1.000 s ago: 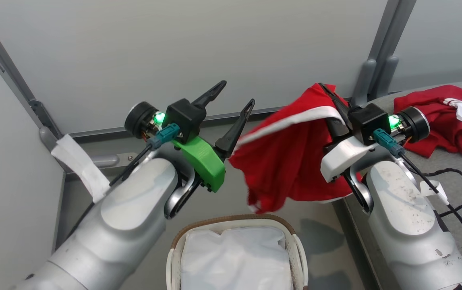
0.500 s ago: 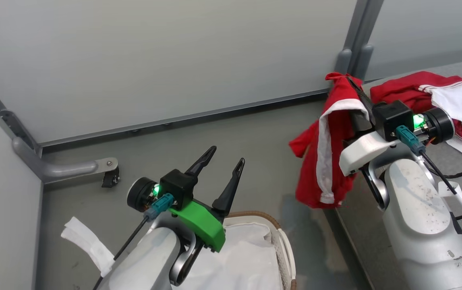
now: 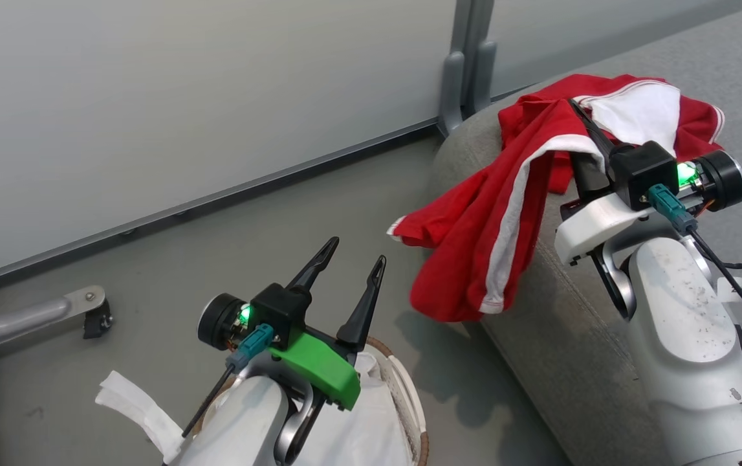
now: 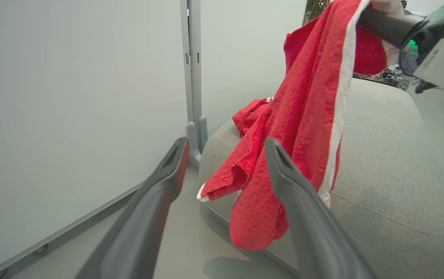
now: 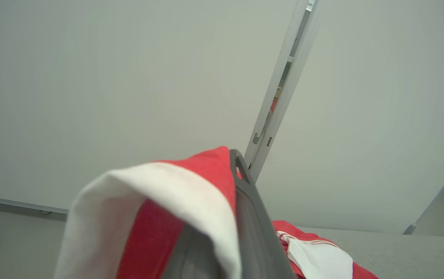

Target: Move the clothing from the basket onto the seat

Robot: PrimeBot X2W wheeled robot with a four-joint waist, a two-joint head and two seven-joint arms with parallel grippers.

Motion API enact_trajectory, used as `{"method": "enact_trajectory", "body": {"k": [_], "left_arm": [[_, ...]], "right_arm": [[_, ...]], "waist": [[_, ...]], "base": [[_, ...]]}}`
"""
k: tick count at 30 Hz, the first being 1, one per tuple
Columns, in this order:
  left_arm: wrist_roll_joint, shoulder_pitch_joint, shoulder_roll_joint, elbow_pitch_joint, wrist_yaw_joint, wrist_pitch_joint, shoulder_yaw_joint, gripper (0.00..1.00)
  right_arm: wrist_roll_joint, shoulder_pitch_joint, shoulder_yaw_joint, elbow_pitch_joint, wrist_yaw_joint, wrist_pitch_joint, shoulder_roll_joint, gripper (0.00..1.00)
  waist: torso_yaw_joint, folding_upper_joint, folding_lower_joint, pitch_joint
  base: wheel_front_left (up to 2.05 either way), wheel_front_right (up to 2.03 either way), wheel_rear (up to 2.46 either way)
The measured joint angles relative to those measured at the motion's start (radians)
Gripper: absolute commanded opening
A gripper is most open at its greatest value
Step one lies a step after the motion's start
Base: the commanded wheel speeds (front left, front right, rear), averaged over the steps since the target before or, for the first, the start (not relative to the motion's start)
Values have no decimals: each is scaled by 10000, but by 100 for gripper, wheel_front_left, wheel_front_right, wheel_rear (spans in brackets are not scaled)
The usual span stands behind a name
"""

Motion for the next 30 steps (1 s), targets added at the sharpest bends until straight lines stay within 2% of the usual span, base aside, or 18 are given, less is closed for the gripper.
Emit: {"method": "enact_trajectory", "body": {"k": [11,19,24,30], "left_arm": [[349,4,-226,163,-77,-2,-44,100],[353,-141,-247,167,-86,-2,-316,100],[506,-384,-198,33,-86,-2,-385,100],[752,-685,-117,-320,-86,-2,-263,100]], "right_arm": [[58,-15,-242,8,0,2,-102,0],[-86,-700,-286,295,0,2,-506,0],[-42,-1973,-259,587,0,2,-1214,0],[-299,-4306,-671,1076,0,40,-2892,0]], "waist": [[-1428,0,0,484],[-1456,0,0,960],[-1104,0,0,1267],[-476,0,0,1781]], "base": [[0,0,0],[0,0,0],[0,0,0],[0,0,0]]}}
